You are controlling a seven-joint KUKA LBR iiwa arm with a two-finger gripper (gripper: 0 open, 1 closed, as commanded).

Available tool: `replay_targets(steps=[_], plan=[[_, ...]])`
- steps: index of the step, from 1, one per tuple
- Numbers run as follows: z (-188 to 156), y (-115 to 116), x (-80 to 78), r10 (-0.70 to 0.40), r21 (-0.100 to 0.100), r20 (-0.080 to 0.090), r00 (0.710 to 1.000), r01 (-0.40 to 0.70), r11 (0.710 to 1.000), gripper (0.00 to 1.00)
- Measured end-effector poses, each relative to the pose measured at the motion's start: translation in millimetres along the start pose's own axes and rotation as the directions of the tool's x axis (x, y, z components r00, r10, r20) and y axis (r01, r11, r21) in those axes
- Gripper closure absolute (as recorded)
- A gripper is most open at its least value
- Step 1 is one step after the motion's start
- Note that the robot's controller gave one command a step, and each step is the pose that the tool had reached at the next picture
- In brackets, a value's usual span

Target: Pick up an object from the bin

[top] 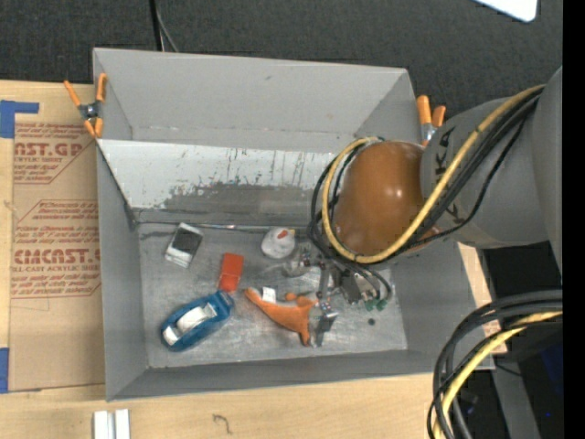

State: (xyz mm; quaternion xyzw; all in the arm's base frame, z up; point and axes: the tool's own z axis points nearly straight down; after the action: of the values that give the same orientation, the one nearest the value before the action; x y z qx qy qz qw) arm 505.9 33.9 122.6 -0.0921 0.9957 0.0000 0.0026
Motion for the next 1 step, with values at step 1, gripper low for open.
replay_targets(steps=[1], plan=[[50.5, -10.9, -0.4, -0.205, -0.001, 0.006, 0.979, 0.205, 0.979, 1.0]])
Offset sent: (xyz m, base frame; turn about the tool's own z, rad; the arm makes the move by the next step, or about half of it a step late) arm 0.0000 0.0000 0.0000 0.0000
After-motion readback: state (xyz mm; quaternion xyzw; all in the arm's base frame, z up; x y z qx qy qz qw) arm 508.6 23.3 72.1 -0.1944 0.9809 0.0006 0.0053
